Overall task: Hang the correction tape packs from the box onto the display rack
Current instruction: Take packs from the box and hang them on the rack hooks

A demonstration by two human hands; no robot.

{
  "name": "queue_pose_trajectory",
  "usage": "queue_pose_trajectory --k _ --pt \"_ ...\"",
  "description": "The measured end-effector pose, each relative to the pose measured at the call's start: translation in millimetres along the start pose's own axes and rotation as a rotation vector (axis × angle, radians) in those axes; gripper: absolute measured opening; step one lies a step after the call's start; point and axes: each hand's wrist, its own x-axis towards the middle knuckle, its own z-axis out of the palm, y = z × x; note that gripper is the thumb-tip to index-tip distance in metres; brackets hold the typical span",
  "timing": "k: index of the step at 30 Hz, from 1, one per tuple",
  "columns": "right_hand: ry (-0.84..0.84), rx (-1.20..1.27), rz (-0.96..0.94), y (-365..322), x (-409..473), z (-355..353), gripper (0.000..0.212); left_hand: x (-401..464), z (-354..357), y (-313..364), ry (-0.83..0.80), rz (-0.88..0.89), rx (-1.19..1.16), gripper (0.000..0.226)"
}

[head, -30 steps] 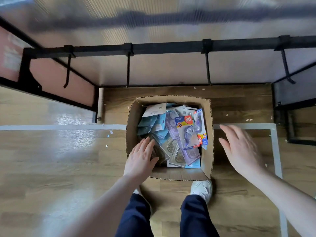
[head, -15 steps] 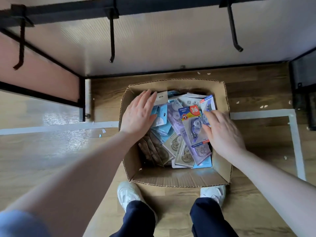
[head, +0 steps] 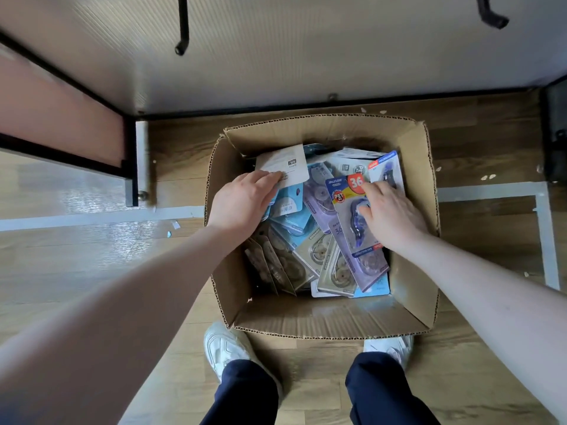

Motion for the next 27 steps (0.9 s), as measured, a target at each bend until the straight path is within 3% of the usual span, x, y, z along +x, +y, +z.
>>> queue_pose_trajectory --k 9,12,17,20,24,27 --pt "-0.17 -0.12 -0.11 -9.1 65.9 17.9 0.06 -18.1 24.6 -9.6 0.063 0.111 -0.068 0.035" --pt "-0.251 -0.197 -0.123 -7.1 81.0 21.0 0.052 -24.6 23.0 -13.4 0.082 0.106 -0.103 0.034" --pt "-0.189 -0.255 -0.172 -0.5 81.9 6.4 0.032 -19.6 3.9 -14.9 0.138 0.043 -0.171 0.041" --pt "-0.201 -0.193 -0.168 2.6 69.6 -11.8 0.033 -17.7 -12.5 -10.5 0.165 -0.064 -0.177 0.042" --pt "-0.224 -0.083 -0.132 1.1 46.2 -43.6 0.011 -20.1 -36.7 -2.9 0.139 -0.174 -0.203 0.034" --pt "-0.218 -0.026 -0.153 -5.0 30.1 -67.2 0.01 -22.0 -58.8 5.3 0.114 -0.228 -0.237 0.028"
